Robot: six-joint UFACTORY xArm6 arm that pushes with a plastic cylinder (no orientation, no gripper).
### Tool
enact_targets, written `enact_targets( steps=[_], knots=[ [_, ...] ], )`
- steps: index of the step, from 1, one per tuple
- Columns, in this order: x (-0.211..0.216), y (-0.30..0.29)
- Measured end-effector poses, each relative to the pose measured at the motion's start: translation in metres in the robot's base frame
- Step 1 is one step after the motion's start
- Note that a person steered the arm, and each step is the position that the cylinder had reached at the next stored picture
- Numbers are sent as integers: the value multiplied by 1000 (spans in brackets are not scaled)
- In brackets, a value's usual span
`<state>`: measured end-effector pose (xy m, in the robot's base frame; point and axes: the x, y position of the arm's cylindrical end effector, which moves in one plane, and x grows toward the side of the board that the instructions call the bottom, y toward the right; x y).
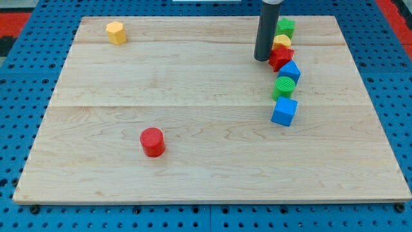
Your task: Move the red circle to the bottom of the blue cube
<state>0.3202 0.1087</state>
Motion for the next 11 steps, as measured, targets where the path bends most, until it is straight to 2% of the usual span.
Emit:
enact_targets(
  steps=[2, 3, 4, 5, 6, 7, 8, 9, 11],
  knots=[
    [-6, 26],
    [-6, 3],
    [2, -131],
    [24, -235],
    [160, -242],
    [198, -220],
    [198, -256],
    [246, -293],
    [206, -137]
  ],
)
